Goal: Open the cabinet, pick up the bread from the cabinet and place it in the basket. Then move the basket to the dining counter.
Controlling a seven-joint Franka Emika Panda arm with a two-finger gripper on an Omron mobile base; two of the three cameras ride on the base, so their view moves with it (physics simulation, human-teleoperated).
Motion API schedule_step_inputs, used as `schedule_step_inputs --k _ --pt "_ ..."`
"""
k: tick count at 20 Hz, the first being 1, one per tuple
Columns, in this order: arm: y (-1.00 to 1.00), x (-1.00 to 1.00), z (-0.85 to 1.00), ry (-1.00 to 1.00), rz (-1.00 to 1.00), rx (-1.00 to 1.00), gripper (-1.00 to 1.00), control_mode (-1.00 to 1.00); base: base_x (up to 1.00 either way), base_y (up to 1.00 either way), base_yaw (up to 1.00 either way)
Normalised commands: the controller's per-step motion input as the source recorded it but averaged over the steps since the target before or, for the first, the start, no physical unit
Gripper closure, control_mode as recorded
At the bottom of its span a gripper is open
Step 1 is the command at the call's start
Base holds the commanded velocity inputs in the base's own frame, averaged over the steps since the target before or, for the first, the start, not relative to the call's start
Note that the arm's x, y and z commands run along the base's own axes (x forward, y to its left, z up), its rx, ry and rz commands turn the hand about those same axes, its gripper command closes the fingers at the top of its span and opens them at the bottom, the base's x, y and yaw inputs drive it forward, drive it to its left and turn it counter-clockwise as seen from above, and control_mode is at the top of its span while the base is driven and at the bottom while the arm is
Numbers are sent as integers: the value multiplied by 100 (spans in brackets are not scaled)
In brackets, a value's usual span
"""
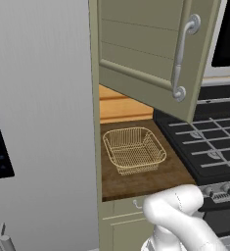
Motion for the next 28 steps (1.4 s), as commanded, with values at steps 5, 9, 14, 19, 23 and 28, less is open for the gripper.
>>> schedule_step_inputs --k 5,9,14,19,23,28 --pt "2 49 -11 0 12 0 -100 -100 0 0 0" --pt "20 56 -15 0 7 -1 -100 -100 0 0 0" --pt "0 70 -16 0 5 0 -100 -100 0 0 0" --pt "24 57 -23 1 4 0 -100 -100 0 0 0" --pt "56 17 -16 2 6 -3 -100 -100 0 0 0" --pt "61 -8 -6 0 11 -2 -100 -100 0 0 0"
